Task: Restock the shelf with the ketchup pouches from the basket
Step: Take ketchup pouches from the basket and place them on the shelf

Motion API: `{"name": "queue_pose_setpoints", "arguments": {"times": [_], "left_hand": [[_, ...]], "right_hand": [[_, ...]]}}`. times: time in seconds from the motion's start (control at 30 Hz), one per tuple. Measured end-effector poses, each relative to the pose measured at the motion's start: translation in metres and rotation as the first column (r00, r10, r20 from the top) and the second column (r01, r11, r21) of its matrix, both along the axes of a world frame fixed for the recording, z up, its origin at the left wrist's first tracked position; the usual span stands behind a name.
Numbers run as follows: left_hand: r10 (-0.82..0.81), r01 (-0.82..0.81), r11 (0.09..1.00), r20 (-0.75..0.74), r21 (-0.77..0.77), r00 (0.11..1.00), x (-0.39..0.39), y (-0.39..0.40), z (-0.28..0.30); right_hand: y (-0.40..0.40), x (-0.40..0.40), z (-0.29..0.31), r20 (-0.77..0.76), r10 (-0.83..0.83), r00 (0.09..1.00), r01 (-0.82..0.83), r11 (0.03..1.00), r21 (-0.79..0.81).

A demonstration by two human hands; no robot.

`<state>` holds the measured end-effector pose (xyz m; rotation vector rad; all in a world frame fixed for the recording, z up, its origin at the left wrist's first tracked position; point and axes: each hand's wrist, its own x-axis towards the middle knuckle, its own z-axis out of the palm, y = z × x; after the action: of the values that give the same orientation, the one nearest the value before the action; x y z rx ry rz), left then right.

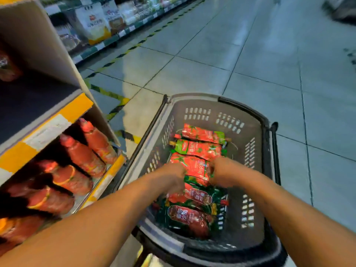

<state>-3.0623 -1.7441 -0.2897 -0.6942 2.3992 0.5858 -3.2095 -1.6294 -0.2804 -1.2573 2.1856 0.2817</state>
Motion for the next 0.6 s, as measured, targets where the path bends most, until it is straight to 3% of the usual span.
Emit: {"name": "queue_pose_setpoints", "arguments": {"times": [0.07, 0.13, 0.2, 0.3, 0.47, 0.6], "left_hand": [[-0.036, 0.039, 0.999, 0.090, -0.030, 0.995, -0.002, 0.000, -0.020], [-0.005, 0.008, 0.999, 0.060, -0.053, 0.998, -0.002, -0.002, -0.036], [0.144, -0.149, 0.987, -0.075, -0.066, 0.987, -0.001, -0.007, -0.044], [0.367, -0.391, 0.920, -0.290, -0.028, 0.884, -0.005, -0.015, -0.047], [0.499, -0.483, 0.866, -0.318, 0.133, 0.807, -0.027, -0.023, -0.053], [0.551, -0.541, 0.832, -0.294, 0.124, 0.781, -0.036, -0.024, -0.058]], "right_hand": [[0.003, 0.001, -0.014, -0.004, 0.038, 0.999, -0.037, 0.995, 0.097], [0.004, -0.002, -0.027, -0.014, 0.019, 1.000, -0.017, 0.994, 0.111], [0.005, -0.013, -0.037, -0.007, -0.130, 0.992, 0.130, 0.992, 0.002], [0.003, -0.032, -0.044, 0.020, -0.338, 0.941, 0.335, 0.924, -0.182], [-0.008, -0.056, -0.064, 0.197, -0.521, 0.831, 0.557, 0.770, -0.312], [-0.024, -0.055, -0.062, 0.373, -0.589, 0.717, 0.689, 0.679, -0.252]]}}
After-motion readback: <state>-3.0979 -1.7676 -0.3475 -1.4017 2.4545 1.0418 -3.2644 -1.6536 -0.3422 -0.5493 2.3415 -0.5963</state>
